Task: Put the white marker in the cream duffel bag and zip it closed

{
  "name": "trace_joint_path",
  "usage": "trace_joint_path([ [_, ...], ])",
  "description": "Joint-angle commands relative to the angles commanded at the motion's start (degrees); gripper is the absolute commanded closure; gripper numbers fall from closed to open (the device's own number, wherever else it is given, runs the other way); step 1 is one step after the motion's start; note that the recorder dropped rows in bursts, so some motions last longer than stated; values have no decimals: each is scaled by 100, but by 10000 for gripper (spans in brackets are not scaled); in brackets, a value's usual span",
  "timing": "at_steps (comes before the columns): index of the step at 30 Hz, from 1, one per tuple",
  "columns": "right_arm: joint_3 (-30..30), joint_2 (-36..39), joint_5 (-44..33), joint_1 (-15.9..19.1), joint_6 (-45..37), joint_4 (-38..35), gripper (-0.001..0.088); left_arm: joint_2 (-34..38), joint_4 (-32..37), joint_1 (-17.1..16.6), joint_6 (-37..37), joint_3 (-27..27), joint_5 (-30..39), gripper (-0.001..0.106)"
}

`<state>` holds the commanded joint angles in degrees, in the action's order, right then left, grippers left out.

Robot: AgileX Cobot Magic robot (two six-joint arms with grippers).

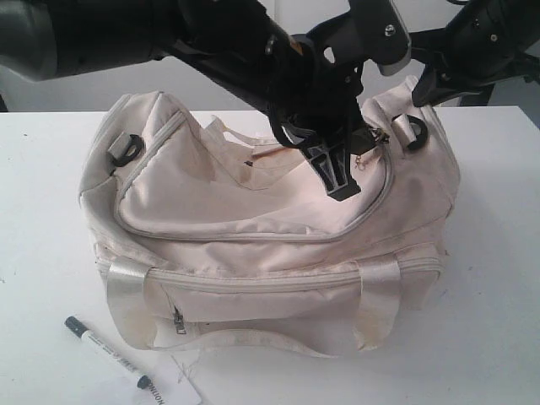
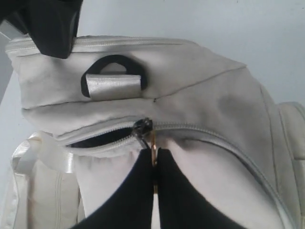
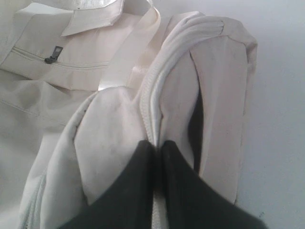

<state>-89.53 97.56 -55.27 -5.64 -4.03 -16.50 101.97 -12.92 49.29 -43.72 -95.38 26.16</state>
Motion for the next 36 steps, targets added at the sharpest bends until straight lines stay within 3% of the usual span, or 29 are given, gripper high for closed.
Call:
trace_joint_path([
  [2,0,0,-73,0,33,0,857,0,218,0,0,0,-182,1053],
  [8,0,0,-124,0,87,0,662,-72,342,0,-19,0,-552,1053],
  [19,-611,0,-652,0,130,-279,655,-84,342,0,-19,0,-476,1053],
  [26,-651,141,-844,0,-235,-806,653,-84,368,0,-117,0,-382,1053],
  [36,-943,500,-1043,33,-426,-909,529,-84,368,0,-834,0,-199,1053],
])
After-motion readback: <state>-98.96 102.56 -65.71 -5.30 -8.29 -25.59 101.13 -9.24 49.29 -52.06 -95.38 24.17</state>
